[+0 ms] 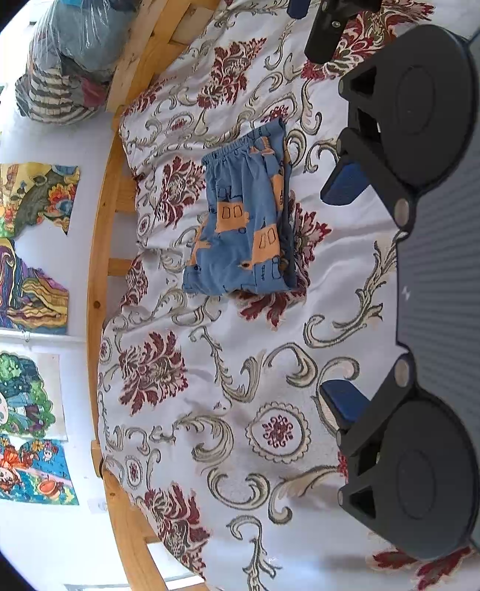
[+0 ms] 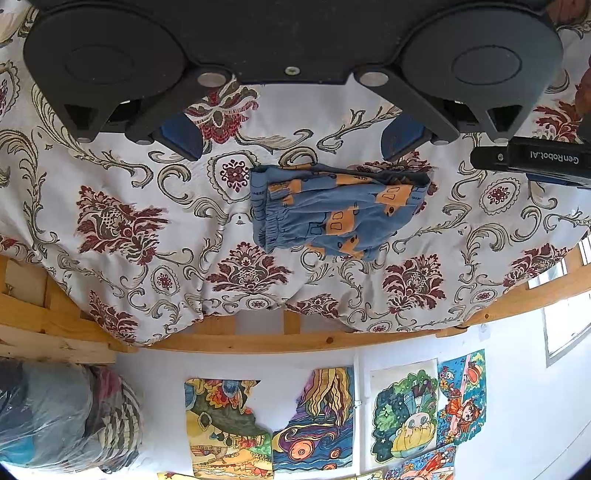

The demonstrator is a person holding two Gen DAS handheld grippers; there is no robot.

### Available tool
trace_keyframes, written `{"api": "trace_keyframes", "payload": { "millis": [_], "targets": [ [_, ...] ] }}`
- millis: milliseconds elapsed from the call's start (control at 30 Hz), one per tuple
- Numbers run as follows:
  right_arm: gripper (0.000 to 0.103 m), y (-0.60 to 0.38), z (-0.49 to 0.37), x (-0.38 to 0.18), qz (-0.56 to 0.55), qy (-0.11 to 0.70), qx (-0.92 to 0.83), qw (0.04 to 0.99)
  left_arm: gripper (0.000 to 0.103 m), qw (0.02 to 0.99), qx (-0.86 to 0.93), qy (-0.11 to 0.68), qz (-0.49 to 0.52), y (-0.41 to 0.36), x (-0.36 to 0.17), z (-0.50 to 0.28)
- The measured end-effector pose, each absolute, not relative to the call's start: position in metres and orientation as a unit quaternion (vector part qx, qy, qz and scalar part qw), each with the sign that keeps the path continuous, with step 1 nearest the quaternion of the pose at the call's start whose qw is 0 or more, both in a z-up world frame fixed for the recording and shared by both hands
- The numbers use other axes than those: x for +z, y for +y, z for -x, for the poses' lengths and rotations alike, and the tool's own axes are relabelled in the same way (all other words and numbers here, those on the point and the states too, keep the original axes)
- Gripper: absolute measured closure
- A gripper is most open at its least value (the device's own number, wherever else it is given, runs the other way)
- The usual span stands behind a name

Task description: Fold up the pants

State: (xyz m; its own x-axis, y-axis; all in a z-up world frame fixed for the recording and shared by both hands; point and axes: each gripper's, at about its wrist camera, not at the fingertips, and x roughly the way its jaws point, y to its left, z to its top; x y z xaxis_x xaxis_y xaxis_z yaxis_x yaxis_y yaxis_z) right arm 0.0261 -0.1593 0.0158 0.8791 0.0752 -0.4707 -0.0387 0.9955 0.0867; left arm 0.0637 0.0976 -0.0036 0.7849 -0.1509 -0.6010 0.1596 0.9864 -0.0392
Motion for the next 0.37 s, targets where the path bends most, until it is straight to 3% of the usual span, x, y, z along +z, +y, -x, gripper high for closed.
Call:
{"api": "trace_keyframes", "payload": {
  "millis": [367],
  "targets": [
    [0.001,-0.1584,-0.0261,0.0149,-0.034,0.244,0.035,0.968,0.001,0.94,-0.097,0.326,-0.002,0.0982,-0.0039,-0.062]
  ]
}}
